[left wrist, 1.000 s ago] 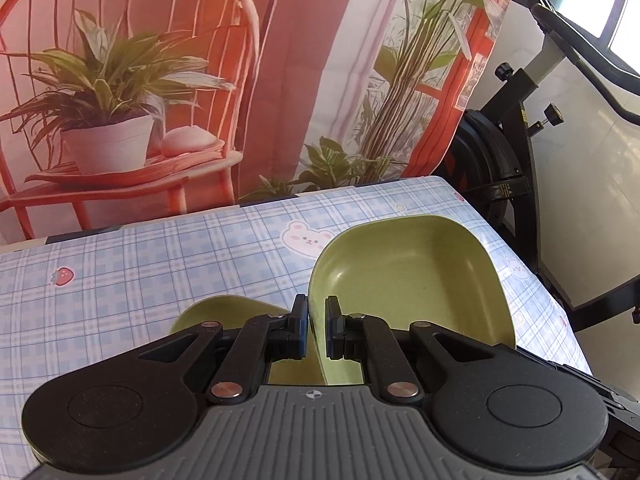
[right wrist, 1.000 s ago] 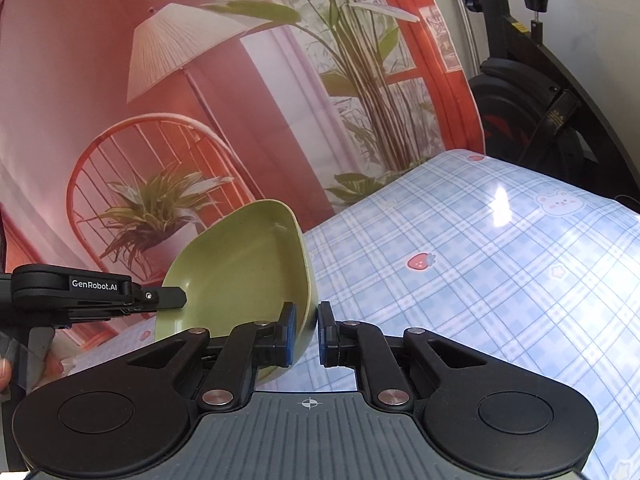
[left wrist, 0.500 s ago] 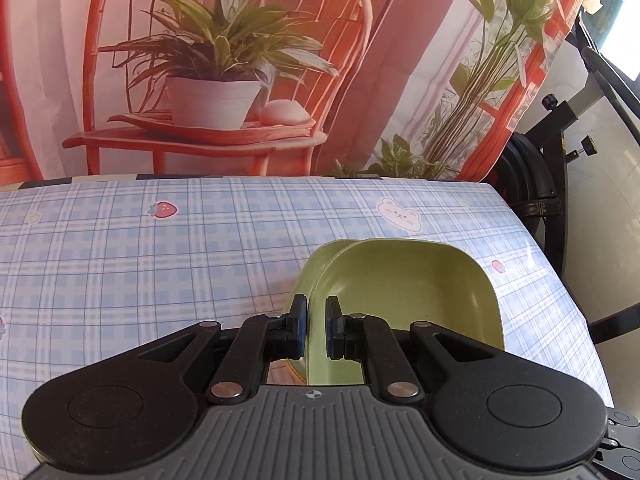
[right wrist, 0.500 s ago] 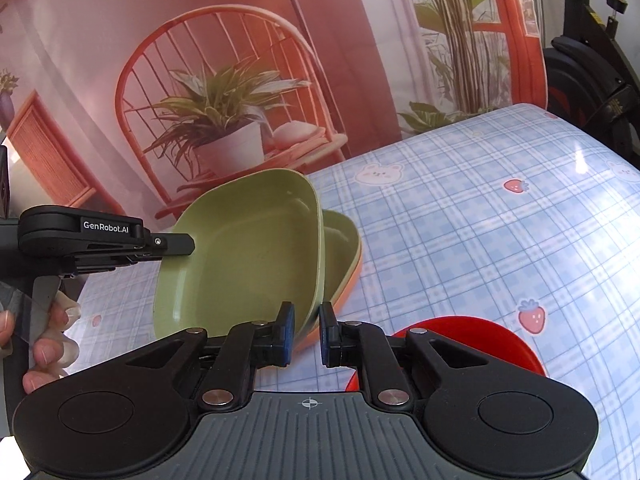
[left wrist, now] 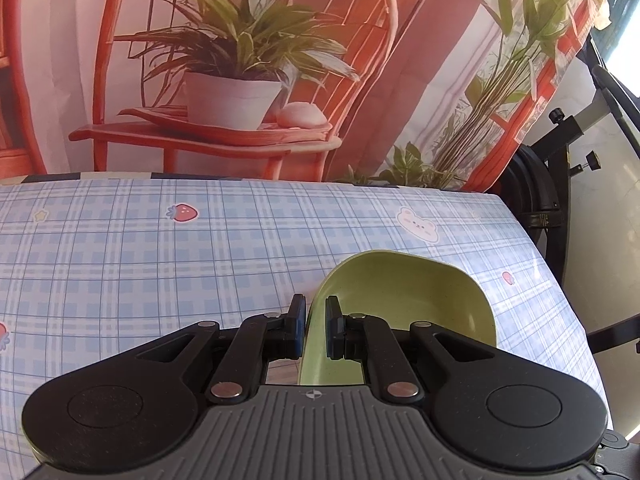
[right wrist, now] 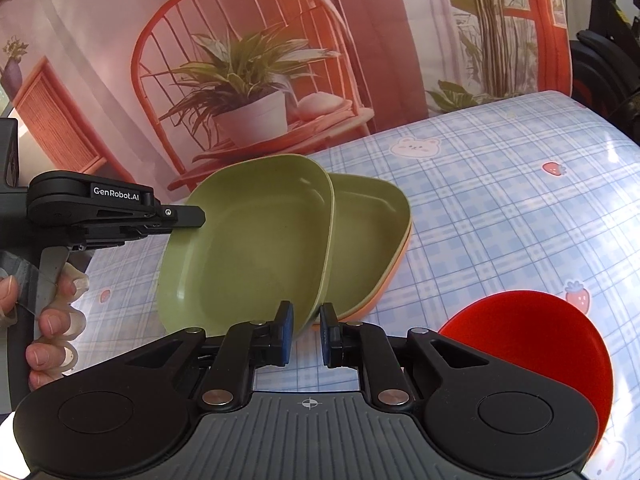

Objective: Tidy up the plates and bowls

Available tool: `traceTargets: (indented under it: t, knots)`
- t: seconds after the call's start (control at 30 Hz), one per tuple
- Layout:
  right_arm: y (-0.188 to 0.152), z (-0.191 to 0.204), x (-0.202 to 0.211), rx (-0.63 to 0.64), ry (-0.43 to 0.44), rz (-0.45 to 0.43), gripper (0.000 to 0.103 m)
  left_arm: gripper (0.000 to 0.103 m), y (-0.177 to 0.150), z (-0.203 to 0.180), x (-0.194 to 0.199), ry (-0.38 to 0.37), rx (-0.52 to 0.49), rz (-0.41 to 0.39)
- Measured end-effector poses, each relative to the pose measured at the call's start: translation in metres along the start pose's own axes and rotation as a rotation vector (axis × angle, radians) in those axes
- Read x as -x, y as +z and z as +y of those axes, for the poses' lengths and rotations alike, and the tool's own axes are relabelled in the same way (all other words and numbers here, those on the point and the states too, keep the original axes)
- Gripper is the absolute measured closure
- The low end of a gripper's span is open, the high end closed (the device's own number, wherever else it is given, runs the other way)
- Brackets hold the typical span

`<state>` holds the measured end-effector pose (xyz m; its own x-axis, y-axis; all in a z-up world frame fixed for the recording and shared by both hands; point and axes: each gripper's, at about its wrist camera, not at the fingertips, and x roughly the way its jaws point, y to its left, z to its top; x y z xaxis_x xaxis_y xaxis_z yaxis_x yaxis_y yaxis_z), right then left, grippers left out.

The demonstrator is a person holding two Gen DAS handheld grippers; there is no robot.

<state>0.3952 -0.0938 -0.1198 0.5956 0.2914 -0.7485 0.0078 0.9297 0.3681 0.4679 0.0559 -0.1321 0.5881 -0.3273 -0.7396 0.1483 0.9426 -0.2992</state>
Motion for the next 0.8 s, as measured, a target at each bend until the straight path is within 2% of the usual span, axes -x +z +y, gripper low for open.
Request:
traceTargets:
  t: [0.13, 0.3, 0.53, 0.8]
  knots:
    - [0.003, -0.009, -0.003, -0.045, -0.009, 0.001, 0.09, 0.093, 0.008, -0.016, -0.015, 0.011, -0.064, 0.012]
    - [0.009, -0.019, -0.007, -0.116, -0.001, -0.004, 0.089, 0.093, 0.019, -0.02, -0.03, -0.008, -0.058, 0.017]
    - [0.014, -0.022, -0.015, -0.129, -0.009, -0.006, 0.089, 0.093, 0.026, -0.028, -0.053, 0.016, -0.081, 0.036]
    - [0.014, -0.028, -0.019, -0.145, -0.028, -0.004, 0.088, 0.093, 0.025, -0.028, -0.061, 0.012, -0.072, 0.05]
